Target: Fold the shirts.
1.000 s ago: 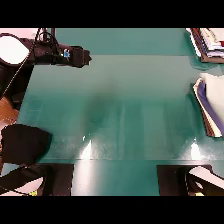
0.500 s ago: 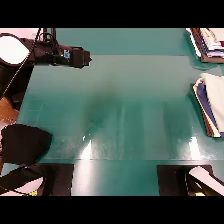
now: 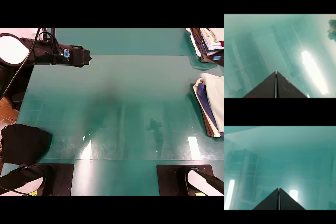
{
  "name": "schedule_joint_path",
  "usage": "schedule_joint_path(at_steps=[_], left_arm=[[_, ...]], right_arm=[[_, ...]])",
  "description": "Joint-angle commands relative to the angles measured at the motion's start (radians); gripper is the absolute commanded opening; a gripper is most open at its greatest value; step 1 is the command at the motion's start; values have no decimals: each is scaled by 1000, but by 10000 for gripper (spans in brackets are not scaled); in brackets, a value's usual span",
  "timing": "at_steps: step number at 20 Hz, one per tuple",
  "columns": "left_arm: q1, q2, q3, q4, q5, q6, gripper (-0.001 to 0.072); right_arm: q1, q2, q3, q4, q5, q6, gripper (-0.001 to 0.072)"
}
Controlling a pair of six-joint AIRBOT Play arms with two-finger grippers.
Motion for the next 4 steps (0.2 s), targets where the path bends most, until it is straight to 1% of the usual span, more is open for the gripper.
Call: schedule_joint_path(at_steps=[1,4], left_arm=[[0,0,0,0,0,0,24],[0,0,0,0,0,0,24]], right_arm=[[109,0,4,5,-32,-16,17],[111,0,4,6,-29,-16,17]])
